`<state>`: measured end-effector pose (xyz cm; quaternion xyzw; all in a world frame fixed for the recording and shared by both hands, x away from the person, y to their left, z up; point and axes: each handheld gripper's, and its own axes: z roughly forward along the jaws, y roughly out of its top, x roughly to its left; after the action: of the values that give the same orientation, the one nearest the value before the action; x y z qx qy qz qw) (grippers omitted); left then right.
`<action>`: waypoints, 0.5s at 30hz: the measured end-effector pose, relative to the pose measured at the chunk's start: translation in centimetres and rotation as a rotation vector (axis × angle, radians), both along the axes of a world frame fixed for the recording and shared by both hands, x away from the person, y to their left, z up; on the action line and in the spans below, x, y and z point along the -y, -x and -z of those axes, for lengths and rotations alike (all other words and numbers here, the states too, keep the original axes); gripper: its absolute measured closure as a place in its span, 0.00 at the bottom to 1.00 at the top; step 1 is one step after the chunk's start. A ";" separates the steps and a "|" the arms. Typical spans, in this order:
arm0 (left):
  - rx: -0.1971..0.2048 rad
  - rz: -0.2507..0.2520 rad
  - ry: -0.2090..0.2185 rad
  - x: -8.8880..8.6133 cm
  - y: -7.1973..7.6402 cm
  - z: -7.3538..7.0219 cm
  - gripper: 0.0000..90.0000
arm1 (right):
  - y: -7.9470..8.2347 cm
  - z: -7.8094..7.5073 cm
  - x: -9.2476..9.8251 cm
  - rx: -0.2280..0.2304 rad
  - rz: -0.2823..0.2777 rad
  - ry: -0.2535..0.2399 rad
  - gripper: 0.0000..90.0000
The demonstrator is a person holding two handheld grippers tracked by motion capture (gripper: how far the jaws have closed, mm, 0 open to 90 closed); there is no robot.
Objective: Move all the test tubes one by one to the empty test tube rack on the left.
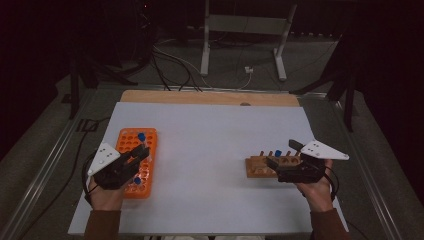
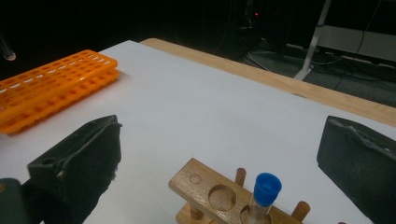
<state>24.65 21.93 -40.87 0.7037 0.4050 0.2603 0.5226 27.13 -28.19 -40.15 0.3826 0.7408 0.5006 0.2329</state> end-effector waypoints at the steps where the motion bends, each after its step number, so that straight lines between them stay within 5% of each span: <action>1: -0.003 -0.005 0.001 -0.2 0.1 0.1 0.87 | 0.0 0.0 0.1 0.001 0.001 -0.002 0.00; 15: -0.030 -0.077 0.003 -3.2 1.4 1.6 0.87 | 0.2 0.5 0.8 -0.003 0.015 -0.014 0.00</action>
<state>23.27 25.15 -42.50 0.6906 0.4401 0.2690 0.5070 26.91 -28.95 -40.64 0.3905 0.7347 0.5036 0.2325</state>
